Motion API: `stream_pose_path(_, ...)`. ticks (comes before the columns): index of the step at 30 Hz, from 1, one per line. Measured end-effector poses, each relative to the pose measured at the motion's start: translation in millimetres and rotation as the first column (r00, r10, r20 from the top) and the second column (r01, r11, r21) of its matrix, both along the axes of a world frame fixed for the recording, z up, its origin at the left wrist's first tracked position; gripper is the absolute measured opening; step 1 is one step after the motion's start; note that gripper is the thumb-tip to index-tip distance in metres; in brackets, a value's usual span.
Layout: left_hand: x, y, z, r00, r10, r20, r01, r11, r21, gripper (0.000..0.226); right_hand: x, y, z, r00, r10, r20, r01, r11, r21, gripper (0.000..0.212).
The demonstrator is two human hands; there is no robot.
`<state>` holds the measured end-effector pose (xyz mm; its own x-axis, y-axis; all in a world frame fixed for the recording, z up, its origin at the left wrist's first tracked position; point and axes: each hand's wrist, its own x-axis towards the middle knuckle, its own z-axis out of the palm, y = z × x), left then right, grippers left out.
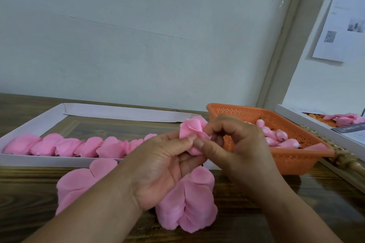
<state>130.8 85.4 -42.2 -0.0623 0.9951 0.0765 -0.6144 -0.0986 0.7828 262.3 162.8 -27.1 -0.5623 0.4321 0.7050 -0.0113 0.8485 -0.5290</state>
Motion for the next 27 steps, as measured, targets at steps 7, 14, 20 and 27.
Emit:
stream_pose_path(7,1,-2,2,0.999,0.031,-0.021,-0.031,0.999,0.007,0.022,0,0,0,0.997,0.072,0.023,-0.072,0.997,-0.002,0.011)
stream_pose_path(14,0,2,0,0.997,0.079,-0.001,-0.079,0.996,-0.042,0.020,-8,4,-10,0.997,-0.071,-0.014,0.071,0.997,-0.004,0.011)
stream_pose_path(20,-2,2,1,0.994,0.100,0.034,-0.097,0.992,-0.075,0.037,-11,4,-11,0.999,0.032,-0.040,-0.041,0.965,-0.260,0.019)
stream_pose_path(27,0,2,0,0.995,0.097,0.000,-0.097,0.993,-0.071,0.037,-15,4,-13,0.985,-0.075,-0.154,0.024,0.951,-0.309,0.012)
